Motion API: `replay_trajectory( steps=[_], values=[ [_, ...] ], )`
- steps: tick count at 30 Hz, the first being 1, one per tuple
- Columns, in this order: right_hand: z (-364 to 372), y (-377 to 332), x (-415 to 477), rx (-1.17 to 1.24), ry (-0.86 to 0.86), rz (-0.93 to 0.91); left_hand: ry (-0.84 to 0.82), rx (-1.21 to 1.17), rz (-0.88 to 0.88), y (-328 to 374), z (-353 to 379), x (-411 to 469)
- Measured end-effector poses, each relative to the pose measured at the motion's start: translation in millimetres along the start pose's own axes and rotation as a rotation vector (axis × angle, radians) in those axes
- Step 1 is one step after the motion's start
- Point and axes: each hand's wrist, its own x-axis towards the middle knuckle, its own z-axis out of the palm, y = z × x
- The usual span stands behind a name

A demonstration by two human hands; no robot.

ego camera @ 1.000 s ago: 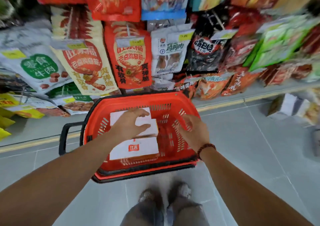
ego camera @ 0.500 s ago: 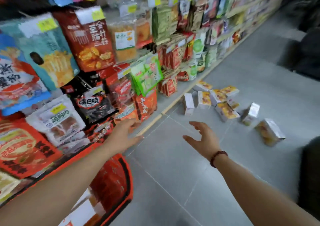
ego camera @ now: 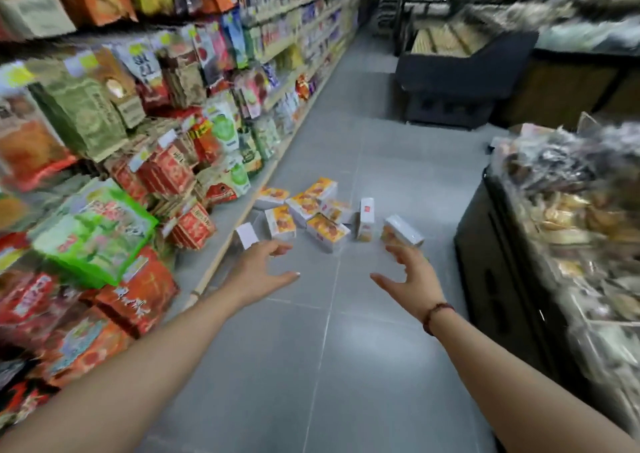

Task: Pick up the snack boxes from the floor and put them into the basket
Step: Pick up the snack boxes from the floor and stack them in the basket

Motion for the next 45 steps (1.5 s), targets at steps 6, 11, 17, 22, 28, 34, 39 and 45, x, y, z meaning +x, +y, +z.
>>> replay_trajectory(
  steps=[6,11,17,22,28,34,39,45],
  values=[
    [-25.0,53.3,56.0,0.002,0.093,0.080,-0.087,-0.055,0.058,20.9,52.3,104.4],
    [-37.8,93.4,141.4,-0.069,0.113,0.125,-0.149,-0.084,0.075,16.3,94.4,210.8],
    [-51.8,137.4,256.2,-0.114,0.090,0.219,-0.280,-0.060,0.036,1.9,137.1,351.1],
    [-61.1,186.6,319.0,-0.087,0.078,0.348,-0.325,-0.079,-0.018,13.5,183.6,449.9],
    [-71.0,276.4,423.2,-0.094,0.017,0.453,-0.401,-0.026,-0.013,19.6,262.4,568.0],
    [-68.1,384.4,549.4,-0.040,-0.058,0.544,-0.457,-0.026,-0.150,3.9,362.5,690.4],
    [-43.9,461.7,612.4,-0.036,-0.139,0.622,-0.480,-0.020,-0.235,-24.9,453.2,765.9],
    [35.4,561.4,648.9,0.023,-0.197,0.711,-0.571,0.002,-0.283,-105.6,574.1,812.5]
  ],
)
